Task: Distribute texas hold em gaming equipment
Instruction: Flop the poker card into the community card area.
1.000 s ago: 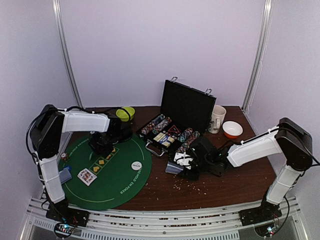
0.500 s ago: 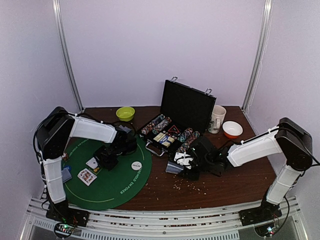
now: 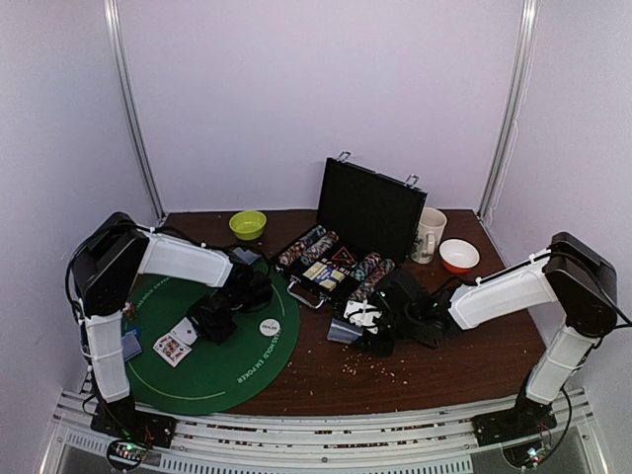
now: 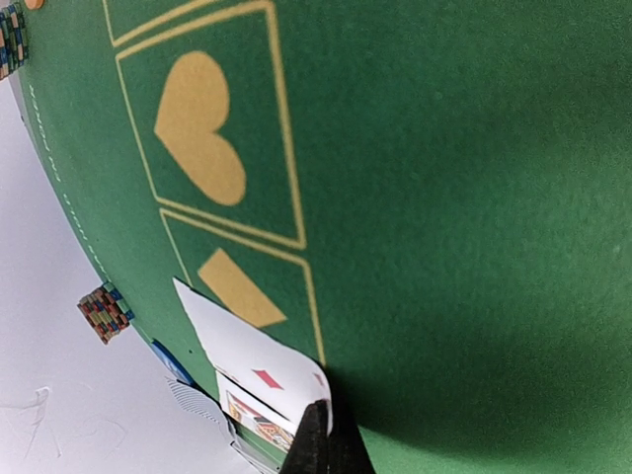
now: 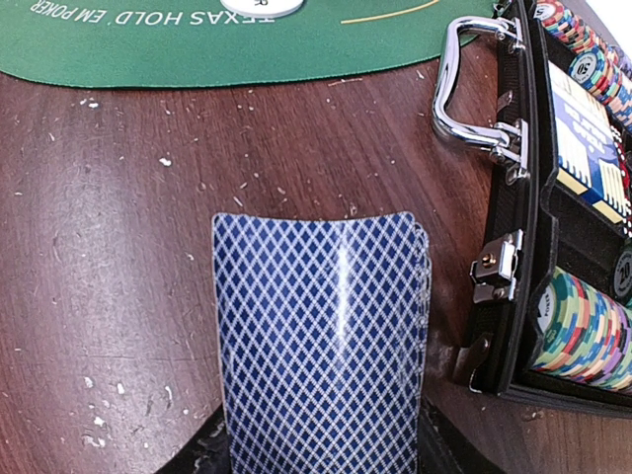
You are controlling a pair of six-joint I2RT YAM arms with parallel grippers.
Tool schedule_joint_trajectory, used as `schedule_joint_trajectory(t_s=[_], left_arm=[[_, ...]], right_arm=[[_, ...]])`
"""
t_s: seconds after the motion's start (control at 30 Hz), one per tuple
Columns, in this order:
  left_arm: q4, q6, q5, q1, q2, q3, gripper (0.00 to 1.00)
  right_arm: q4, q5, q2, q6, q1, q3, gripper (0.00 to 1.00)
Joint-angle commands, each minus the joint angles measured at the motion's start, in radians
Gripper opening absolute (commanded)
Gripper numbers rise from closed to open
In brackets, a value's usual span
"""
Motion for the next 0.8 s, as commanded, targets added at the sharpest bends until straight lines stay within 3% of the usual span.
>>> schedule_joint_trajectory(t_s=[0.0,0.23,0.77], left_arm=[[-0.011,-0.024,0.071,-0.016,-0.022,-0.005,0.00],[-0.057,-0.037,0.013,-0.017,-0.014,-0.005,0.00],[-0.037,-0.018,0.027,-0.015,0.000,-0.017,0.00]], right_arm=[[-0.007,-0.005,-0.023,0.003,-0.008,0.012,0.53],[-0.008,-0.005,-0.027,0.002,-0.008,0.012,0.53],[-0.008,-0.004,-0.026,0.002,-0.008,0.009,0.53]])
